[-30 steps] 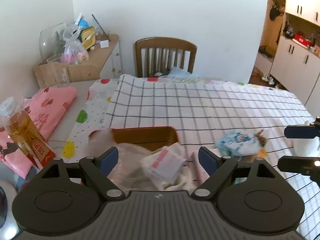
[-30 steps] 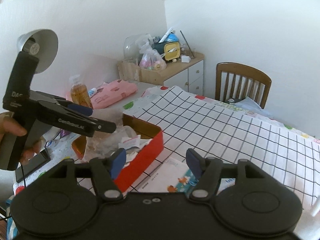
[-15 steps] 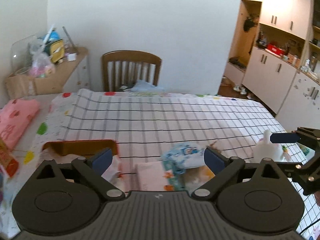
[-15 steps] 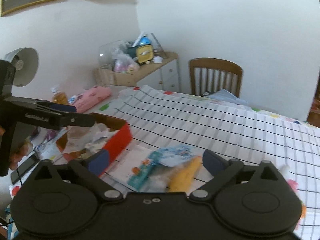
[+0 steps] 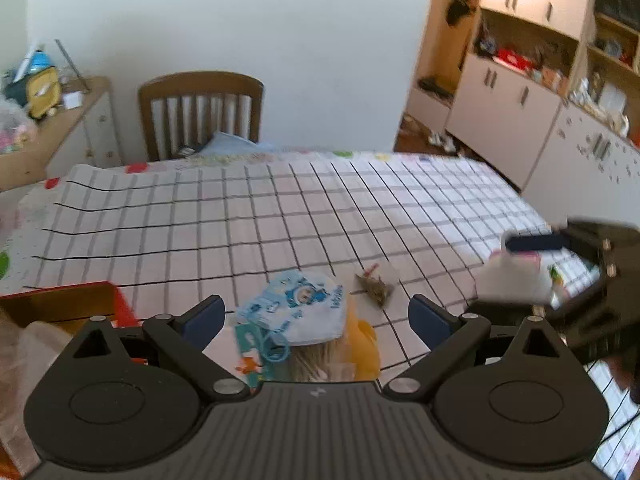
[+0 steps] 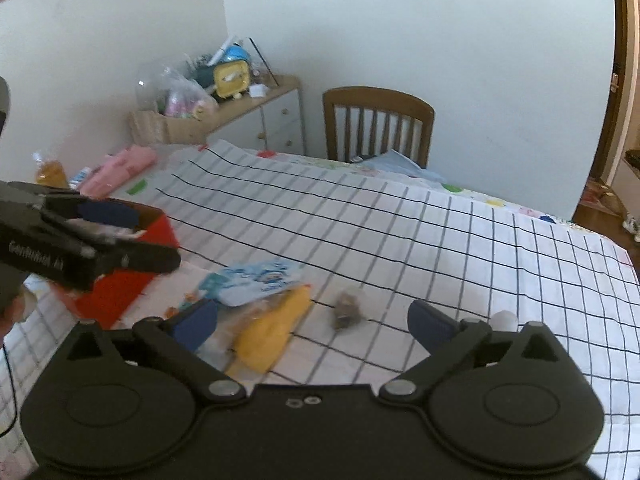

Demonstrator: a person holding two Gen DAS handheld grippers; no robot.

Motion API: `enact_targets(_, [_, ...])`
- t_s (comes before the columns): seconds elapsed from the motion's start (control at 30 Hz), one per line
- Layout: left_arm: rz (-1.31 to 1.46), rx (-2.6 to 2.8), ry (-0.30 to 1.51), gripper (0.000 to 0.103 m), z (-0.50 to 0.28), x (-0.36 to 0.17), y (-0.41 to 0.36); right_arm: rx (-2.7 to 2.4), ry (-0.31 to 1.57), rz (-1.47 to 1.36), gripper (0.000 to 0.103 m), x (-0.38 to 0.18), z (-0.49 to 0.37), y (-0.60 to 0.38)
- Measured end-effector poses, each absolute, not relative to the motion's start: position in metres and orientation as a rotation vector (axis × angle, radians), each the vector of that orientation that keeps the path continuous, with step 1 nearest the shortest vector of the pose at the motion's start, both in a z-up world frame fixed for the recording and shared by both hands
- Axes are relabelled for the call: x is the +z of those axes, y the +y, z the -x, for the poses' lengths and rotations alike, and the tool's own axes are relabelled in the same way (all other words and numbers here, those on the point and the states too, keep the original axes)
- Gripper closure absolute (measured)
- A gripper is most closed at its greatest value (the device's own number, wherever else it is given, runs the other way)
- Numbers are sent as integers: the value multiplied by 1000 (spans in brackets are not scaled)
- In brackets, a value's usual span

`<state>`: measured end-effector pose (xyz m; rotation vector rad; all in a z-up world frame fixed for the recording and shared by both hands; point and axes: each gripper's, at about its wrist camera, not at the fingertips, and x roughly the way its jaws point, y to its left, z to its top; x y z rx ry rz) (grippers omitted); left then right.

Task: Organize soft objects
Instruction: 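Move both grippers back from the tin to the items on the cloth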

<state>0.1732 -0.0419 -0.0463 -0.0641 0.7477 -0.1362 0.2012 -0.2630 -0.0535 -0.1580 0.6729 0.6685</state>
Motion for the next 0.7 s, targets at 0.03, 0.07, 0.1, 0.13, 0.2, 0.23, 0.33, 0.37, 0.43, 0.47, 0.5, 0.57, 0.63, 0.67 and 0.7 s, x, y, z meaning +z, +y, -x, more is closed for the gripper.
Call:
enact_targets(0.03, [57,-137,754,4,-176,-51,-45,657,672,159,2,-54,-205,-264])
enact_targets(0.07, [58,-137,757,4,-178,-55,-46,641,673,156,2,-55,-211,-264])
enact_targets(0.1, [63,-140,759,4,-180,-58,-46,630,677,144,2,-54,-217,-265])
enact_targets(0.13, [69,-141,762,4,-184,-62,-46,627,683,126,3,-53,-224,-267])
enact_targets(0.2, [77,-134,767,4,-189,-68,-46,624,698,103,3,-53,-235,-267])
enact_targets(0.23, [78,-133,770,4,-193,-70,-47,624,705,100,3,-54,-241,-266])
enact_targets(0.33, [72,-131,779,4,-201,-78,-50,626,745,94,5,-62,-254,-259])
enact_targets(0.37, [70,-129,779,4,-204,-80,-50,621,759,93,6,-65,-258,-256])
enact_targets(0.43, [63,-129,781,4,-208,-84,-51,618,783,86,7,-72,-265,-252])
enact_targets(0.47, [55,-128,783,4,-211,-86,-52,618,797,78,7,-76,-269,-249])
enact_targets(0.5, [47,-126,783,4,-212,-88,-53,618,808,70,9,-79,-272,-248])
enact_targets(0.57, [36,-118,789,4,-216,-92,-53,610,838,51,12,-86,-280,-244])
enact_targets(0.63, [40,-123,798,5,-219,-96,-52,611,863,37,14,-93,-286,-242])
enact_targets(0.67, [39,-122,803,5,-220,-98,-52,611,872,32,15,-96,-288,-241])
enact_targets(0.7, [39,-121,808,5,-221,-101,-51,613,884,28,16,-99,-290,-240])
